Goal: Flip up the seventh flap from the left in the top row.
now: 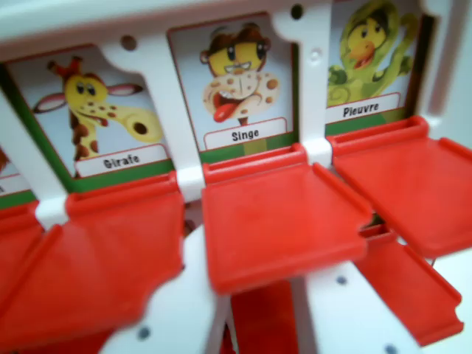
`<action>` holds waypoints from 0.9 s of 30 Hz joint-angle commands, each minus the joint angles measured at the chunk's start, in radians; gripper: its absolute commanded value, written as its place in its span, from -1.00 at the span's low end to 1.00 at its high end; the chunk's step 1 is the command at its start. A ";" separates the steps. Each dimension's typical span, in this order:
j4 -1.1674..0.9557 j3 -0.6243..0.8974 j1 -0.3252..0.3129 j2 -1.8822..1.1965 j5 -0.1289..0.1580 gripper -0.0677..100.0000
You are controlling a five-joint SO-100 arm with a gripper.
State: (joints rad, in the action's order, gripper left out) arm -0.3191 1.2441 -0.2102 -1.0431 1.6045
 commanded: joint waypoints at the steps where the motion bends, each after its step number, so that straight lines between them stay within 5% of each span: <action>1: 0.021 -0.118 0.002 -0.048 -0.005 -1.00; 12: 0.020 -0.121 -0.021 -0.061 0.003 -1.00; 27: 0.021 -0.172 -0.015 -0.054 -0.038 -1.00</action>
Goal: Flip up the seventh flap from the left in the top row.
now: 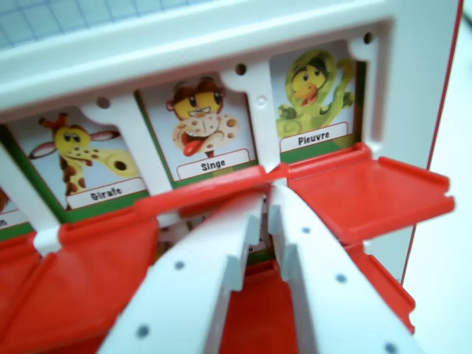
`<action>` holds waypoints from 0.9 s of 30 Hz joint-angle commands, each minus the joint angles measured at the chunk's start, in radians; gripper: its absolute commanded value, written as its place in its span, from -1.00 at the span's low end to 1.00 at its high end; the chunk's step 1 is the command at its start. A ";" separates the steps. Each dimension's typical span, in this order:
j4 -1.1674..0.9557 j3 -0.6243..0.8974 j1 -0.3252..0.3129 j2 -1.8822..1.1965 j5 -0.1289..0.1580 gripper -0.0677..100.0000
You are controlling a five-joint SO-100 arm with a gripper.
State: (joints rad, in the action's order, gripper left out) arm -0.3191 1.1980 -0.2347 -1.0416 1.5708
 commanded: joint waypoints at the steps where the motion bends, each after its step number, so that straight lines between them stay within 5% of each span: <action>1: 0.021 -0.126 0.009 -0.055 -0.006 -1.00; 27: 0.021 -0.158 0.058 -0.014 -0.026 -1.00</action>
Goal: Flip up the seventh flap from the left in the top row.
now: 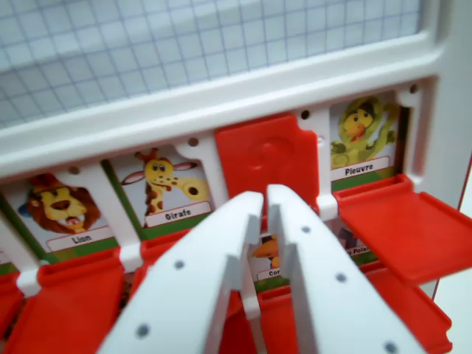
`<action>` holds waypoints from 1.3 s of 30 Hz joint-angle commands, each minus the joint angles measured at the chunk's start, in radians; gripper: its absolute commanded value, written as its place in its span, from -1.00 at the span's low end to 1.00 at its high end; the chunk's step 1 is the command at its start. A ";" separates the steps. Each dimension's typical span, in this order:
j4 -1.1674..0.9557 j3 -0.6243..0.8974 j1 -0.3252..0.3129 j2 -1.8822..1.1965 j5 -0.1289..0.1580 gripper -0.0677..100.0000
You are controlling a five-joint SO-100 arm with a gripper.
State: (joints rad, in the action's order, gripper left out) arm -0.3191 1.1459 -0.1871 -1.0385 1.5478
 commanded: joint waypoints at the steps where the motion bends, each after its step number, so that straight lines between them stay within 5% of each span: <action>1: 0.021 -0.114 0.011 -0.008 -0.003 -1.00; 10: -0.034 -0.071 -0.005 -0.103 0.000 -1.00; 15: -0.118 0.141 -0.023 -0.416 -0.029 -1.00; 25: -0.249 0.689 -0.060 -1.080 0.011 -1.00; 32: -0.448 1.072 0.069 -1.651 0.006 -1.00; 39: -0.689 1.232 0.169 -2.057 0.020 -1.00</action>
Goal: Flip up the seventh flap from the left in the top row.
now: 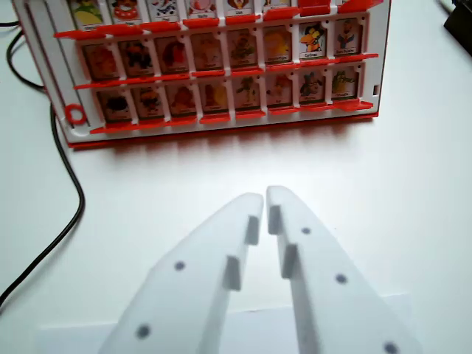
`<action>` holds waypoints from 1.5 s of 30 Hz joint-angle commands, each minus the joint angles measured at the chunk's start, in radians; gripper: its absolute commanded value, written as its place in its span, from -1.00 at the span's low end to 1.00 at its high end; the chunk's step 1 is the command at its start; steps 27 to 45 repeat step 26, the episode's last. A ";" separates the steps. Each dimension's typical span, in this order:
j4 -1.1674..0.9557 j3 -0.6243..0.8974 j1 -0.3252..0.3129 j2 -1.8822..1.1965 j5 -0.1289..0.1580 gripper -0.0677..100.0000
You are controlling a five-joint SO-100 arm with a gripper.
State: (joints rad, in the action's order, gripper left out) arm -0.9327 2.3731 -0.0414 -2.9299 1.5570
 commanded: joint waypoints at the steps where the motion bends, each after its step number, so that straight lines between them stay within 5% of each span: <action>1: -0.104 0.018 0.028 -0.207 0.015 -1.00; 12: -0.235 0.021 0.049 -0.341 -0.011 -1.00; 45: -0.117 0.061 0.044 -0.341 -0.006 -1.00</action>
